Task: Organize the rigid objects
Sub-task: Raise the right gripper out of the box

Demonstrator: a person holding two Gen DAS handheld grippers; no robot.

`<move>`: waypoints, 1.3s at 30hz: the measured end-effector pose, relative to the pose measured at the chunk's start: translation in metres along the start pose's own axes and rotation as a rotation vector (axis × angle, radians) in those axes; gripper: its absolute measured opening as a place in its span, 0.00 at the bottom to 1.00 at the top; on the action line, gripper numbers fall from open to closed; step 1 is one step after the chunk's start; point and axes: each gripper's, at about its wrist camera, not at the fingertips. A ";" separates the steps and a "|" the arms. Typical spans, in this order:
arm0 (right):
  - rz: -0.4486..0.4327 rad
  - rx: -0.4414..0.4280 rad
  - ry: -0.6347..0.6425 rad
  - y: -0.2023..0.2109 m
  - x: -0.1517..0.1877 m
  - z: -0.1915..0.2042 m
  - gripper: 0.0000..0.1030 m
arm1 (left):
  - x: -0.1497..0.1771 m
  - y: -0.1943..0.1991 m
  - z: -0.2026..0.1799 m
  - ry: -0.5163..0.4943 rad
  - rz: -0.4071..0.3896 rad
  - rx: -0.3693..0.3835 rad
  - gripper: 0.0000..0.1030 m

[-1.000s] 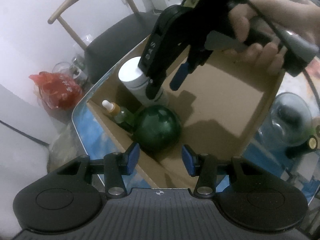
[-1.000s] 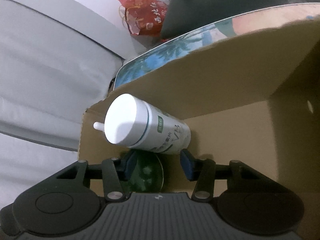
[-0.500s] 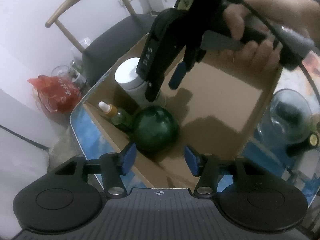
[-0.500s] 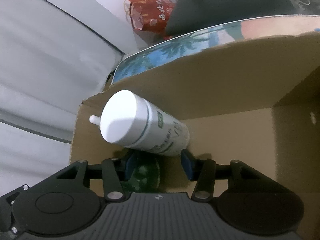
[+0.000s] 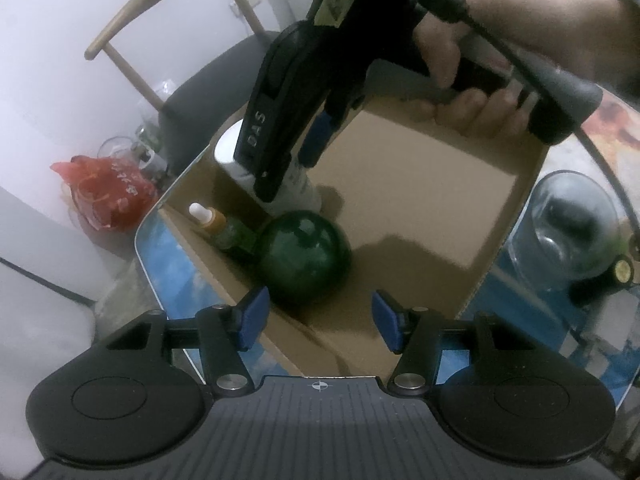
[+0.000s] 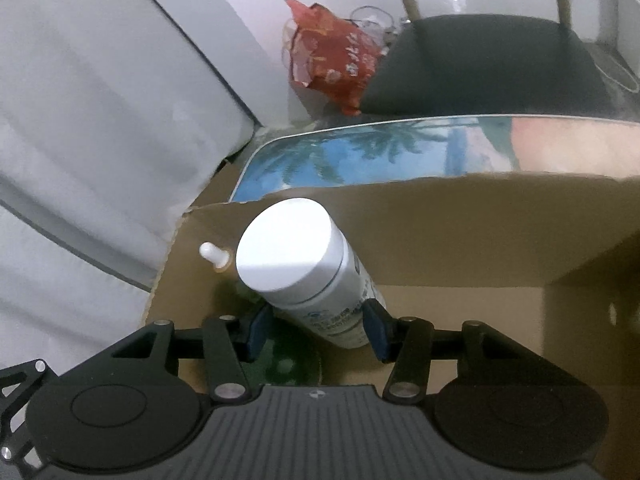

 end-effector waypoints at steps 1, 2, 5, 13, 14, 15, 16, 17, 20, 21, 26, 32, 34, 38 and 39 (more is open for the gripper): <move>-0.002 -0.002 0.010 -0.003 -0.002 0.001 0.52 | 0.000 0.000 0.000 0.001 0.000 0.000 0.55; -0.003 -0.001 0.019 -0.005 -0.003 0.003 0.52 | -0.001 0.000 0.000 0.002 0.000 0.001 0.55; 0.003 -0.006 0.019 -0.007 -0.005 0.008 0.52 | 0.000 0.000 0.000 -0.001 -0.003 0.002 0.55; 0.014 -0.011 0.023 -0.007 -0.004 0.016 0.52 | -0.001 -0.001 0.000 0.015 -0.005 0.008 0.56; 0.016 -0.017 0.010 -0.006 -0.004 0.014 0.52 | -0.002 -0.001 0.000 0.018 -0.004 0.005 0.56; 0.019 -0.024 -0.006 -0.004 -0.004 0.012 0.53 | -0.003 -0.001 0.000 0.023 -0.002 0.005 0.58; 0.025 -0.024 -0.021 -0.004 -0.004 0.009 0.54 | -0.003 0.001 -0.001 0.026 -0.002 0.007 0.59; 0.025 -0.011 -0.032 -0.003 -0.005 0.008 0.60 | -0.003 0.002 -0.002 0.029 -0.005 0.006 0.62; 0.004 0.039 -0.058 0.004 -0.002 0.005 0.77 | 0.000 0.009 -0.004 0.034 -0.015 -0.015 0.69; 0.005 0.041 -0.070 0.007 -0.001 0.003 0.78 | 0.000 0.012 -0.005 0.041 -0.016 -0.025 0.70; 0.048 -0.030 -0.122 0.021 0.006 -0.006 0.79 | 0.007 0.029 -0.008 0.075 -0.035 -0.043 0.70; -0.075 0.061 -0.002 0.045 0.014 0.016 0.79 | 0.018 0.046 -0.022 0.069 -0.071 -0.084 0.70; -0.072 0.057 0.011 0.050 0.015 0.022 0.78 | 0.022 0.050 -0.020 0.087 -0.073 -0.070 0.70; -0.087 0.053 0.039 0.062 0.021 0.034 0.78 | 0.028 0.060 -0.019 0.118 -0.095 -0.084 0.70; -0.090 0.050 0.040 0.065 0.023 0.036 0.78 | 0.030 0.063 -0.020 0.128 -0.102 -0.091 0.70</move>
Point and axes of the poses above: each gripper's, at about its wrist camera, not at the fingertips, and y roughly against the way its jaws point, z to its left, x to its underside, and after that the axes turned 9 degrees about z, right-handed
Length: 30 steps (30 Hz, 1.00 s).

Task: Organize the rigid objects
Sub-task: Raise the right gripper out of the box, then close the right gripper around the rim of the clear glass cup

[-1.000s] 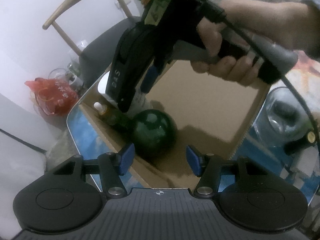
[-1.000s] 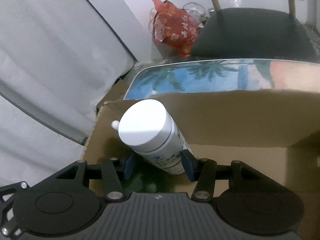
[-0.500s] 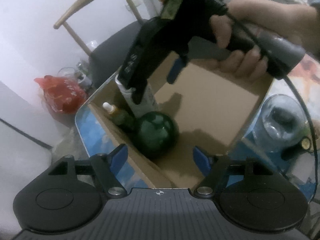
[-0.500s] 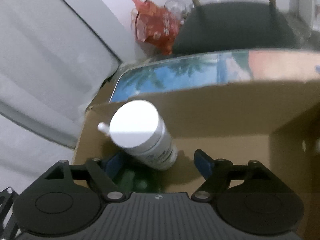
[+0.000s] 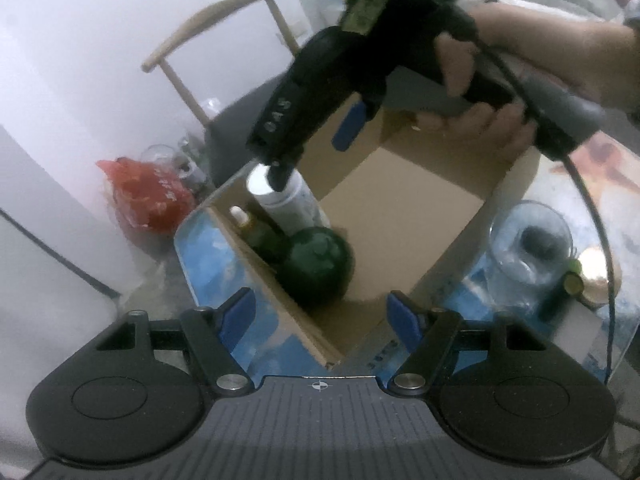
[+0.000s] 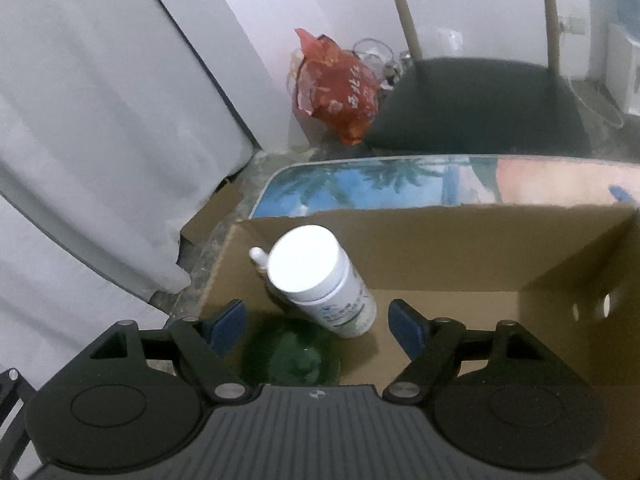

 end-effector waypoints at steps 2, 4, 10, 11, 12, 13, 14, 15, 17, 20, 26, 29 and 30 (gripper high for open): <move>-0.001 -0.020 0.000 0.009 0.003 0.004 0.78 | 0.005 0.009 -0.001 0.017 -0.015 0.002 0.70; -0.011 -0.032 0.010 0.021 0.012 0.007 0.78 | 0.011 0.017 -0.005 0.026 -0.027 -0.002 0.70; -0.039 -0.093 0.031 0.070 0.040 0.018 0.78 | 0.038 0.050 -0.024 0.072 -0.097 0.001 0.70; -0.046 -0.110 0.034 0.079 0.047 0.018 0.78 | 0.043 0.056 -0.029 0.085 -0.116 0.005 0.70; -0.048 -0.123 0.038 0.088 0.053 0.019 0.78 | 0.048 0.061 -0.034 0.100 -0.139 0.010 0.70; -0.053 -0.144 0.041 0.098 0.063 0.019 0.78 | 0.054 0.067 -0.039 0.118 -0.164 0.017 0.70; -0.056 -0.164 0.041 0.106 0.071 0.018 0.78 | 0.060 0.072 -0.045 0.138 -0.188 0.025 0.70; -0.055 -0.185 0.042 0.114 0.080 0.016 0.78 | 0.065 0.075 -0.050 0.153 -0.208 0.040 0.70; -0.069 -0.230 0.054 0.130 0.100 0.011 0.78 | 0.077 0.082 -0.064 0.185 -0.259 0.076 0.70; -0.133 -0.203 0.087 0.148 0.130 0.003 0.78 | 0.090 0.082 -0.085 0.234 -0.325 0.125 0.70; -0.193 -0.220 0.052 0.157 0.190 -0.033 0.78 | 0.102 0.058 -0.126 0.245 -0.384 0.173 0.69; -0.177 -0.175 0.022 0.150 0.204 -0.056 0.78 | 0.099 0.043 -0.129 0.291 -0.370 0.223 0.64; -0.172 -0.146 0.009 0.147 0.205 -0.063 0.77 | 0.096 0.038 -0.128 0.310 -0.367 0.230 0.62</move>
Point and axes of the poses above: each gripper's, at about its wrist camera, not at the fingertips, and y roughly against the way its jaws point, z to its left, x to its underside, and after that the axes turned 9 degrees about z, right-handed
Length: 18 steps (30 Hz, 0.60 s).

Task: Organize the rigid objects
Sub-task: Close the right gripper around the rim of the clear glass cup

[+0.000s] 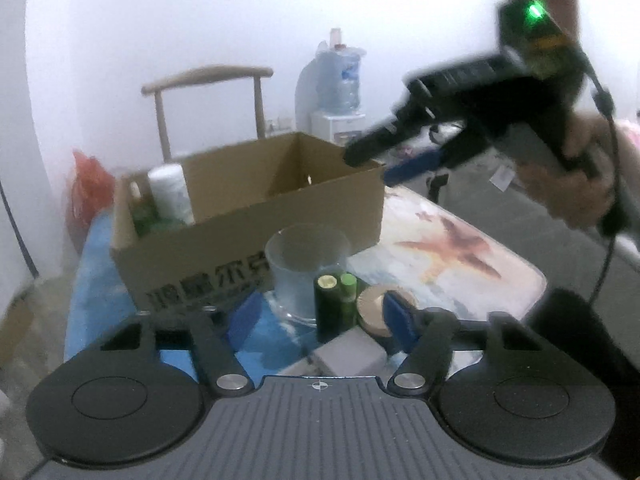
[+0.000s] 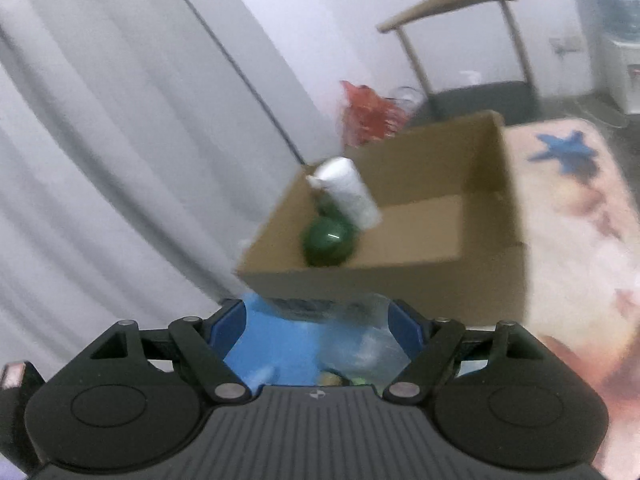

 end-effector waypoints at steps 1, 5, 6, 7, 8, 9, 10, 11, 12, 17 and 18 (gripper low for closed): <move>0.006 0.021 -0.016 -0.001 0.001 -0.007 0.75 | 0.000 -0.002 0.000 0.015 -0.003 0.001 0.62; 0.037 0.008 -0.087 -0.009 -0.002 -0.033 0.63 | -0.008 -0.010 0.015 0.102 -0.037 0.021 0.58; 0.043 0.007 -0.094 -0.013 -0.003 -0.037 0.62 | -0.012 -0.014 0.020 0.132 -0.034 0.024 0.56; 0.051 0.010 -0.096 -0.017 -0.004 -0.041 0.62 | -0.018 -0.020 0.026 0.167 -0.023 0.028 0.55; 0.066 0.016 -0.090 -0.022 -0.005 -0.041 0.59 | -0.022 -0.026 0.031 0.198 -0.007 0.034 0.51; 0.083 0.024 -0.085 -0.027 -0.007 -0.041 0.57 | -0.026 -0.033 0.036 0.227 0.015 0.037 0.47; 0.102 0.031 -0.081 -0.034 -0.009 -0.040 0.57 | -0.030 -0.042 0.041 0.256 0.047 0.039 0.45; 0.118 0.035 -0.079 -0.040 -0.010 -0.041 0.57 | -0.034 -0.050 0.047 0.288 0.077 0.038 0.42; 0.129 0.041 -0.078 -0.044 -0.011 -0.040 0.57 | -0.038 -0.059 0.052 0.312 0.103 0.044 0.39; 0.233 0.095 -0.053 -0.078 -0.020 -0.036 0.58 | -0.052 -0.097 0.067 0.374 0.262 0.064 0.32; 0.266 0.089 -0.052 -0.084 -0.021 -0.036 0.58 | -0.054 -0.106 0.067 0.359 0.304 0.068 0.33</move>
Point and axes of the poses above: each gripper's, at about its wrist camera, not at the fingertips, and y roughly against the way its jaws point, z to its left, x to its underside, and after that the axes turned 9 degrees about z, right-handed
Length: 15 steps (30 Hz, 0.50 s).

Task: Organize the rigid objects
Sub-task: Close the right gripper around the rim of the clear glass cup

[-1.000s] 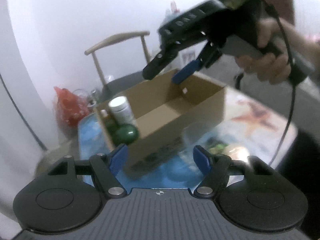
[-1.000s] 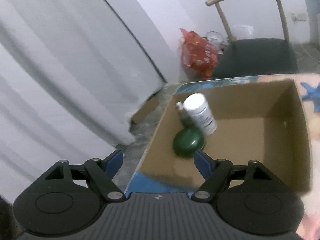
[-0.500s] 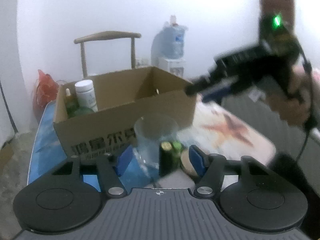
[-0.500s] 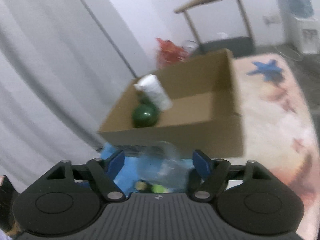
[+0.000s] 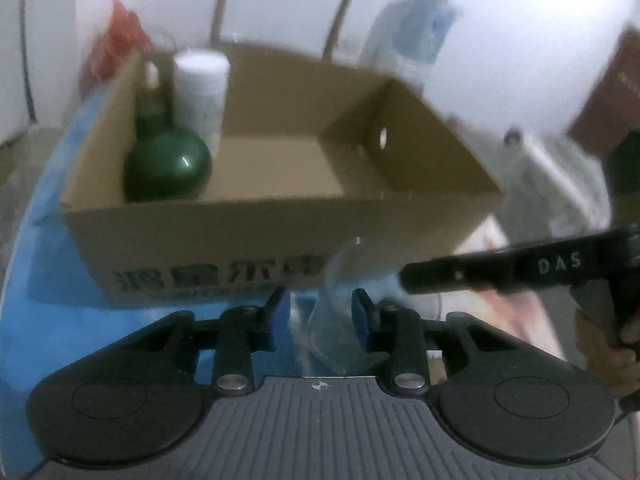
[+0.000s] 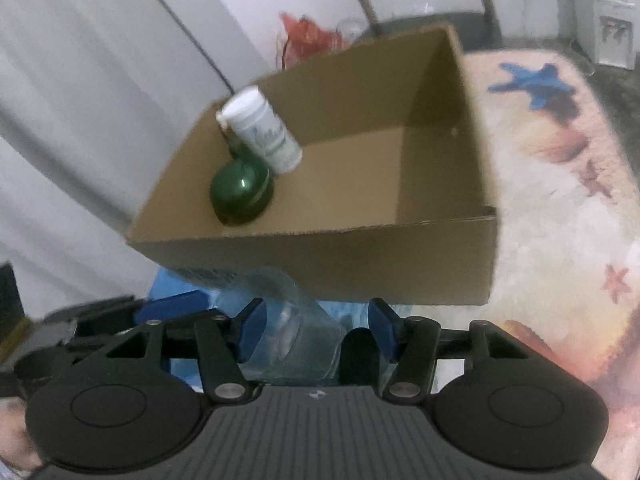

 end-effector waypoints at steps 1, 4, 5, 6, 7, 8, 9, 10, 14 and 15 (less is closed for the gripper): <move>0.033 -0.007 -0.001 -0.008 -0.002 -0.001 0.58 | -0.003 -0.006 0.000 0.002 0.022 0.000 0.33; 0.081 0.049 -0.023 -0.027 -0.003 -0.003 0.52 | -0.012 -0.021 0.004 0.057 0.092 0.020 0.32; 0.081 0.023 -0.027 -0.029 -0.002 -0.005 0.44 | -0.012 -0.025 0.006 0.073 0.106 0.034 0.30; 0.088 -0.007 -0.050 -0.030 -0.002 -0.007 0.35 | -0.013 -0.028 0.007 0.089 0.119 0.038 0.28; 0.096 -0.030 -0.077 -0.031 -0.003 -0.008 0.29 | -0.014 -0.031 0.007 0.087 0.129 0.037 0.24; 0.093 -0.014 -0.074 -0.032 -0.004 -0.005 0.27 | -0.014 -0.033 0.005 0.073 0.131 0.023 0.21; 0.081 0.022 -0.051 -0.031 -0.004 0.002 0.24 | -0.014 -0.033 0.002 0.057 0.126 0.004 0.17; 0.067 0.057 -0.035 -0.030 -0.002 0.009 0.22 | -0.015 -0.032 0.001 0.054 0.123 -0.007 0.16; 0.039 0.094 -0.001 -0.025 -0.001 0.020 0.22 | -0.012 -0.025 0.000 0.019 0.097 -0.031 0.12; 0.037 0.094 -0.004 -0.024 -0.002 0.021 0.22 | -0.011 -0.022 0.001 0.019 0.089 -0.032 0.12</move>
Point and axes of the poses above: each gripper's, at about its wrist camera, not at the fingertips, and y roughly against the way its jaws point, z to its left, x to its underside, and after that the axes turned 9 degrees about z, right-handed
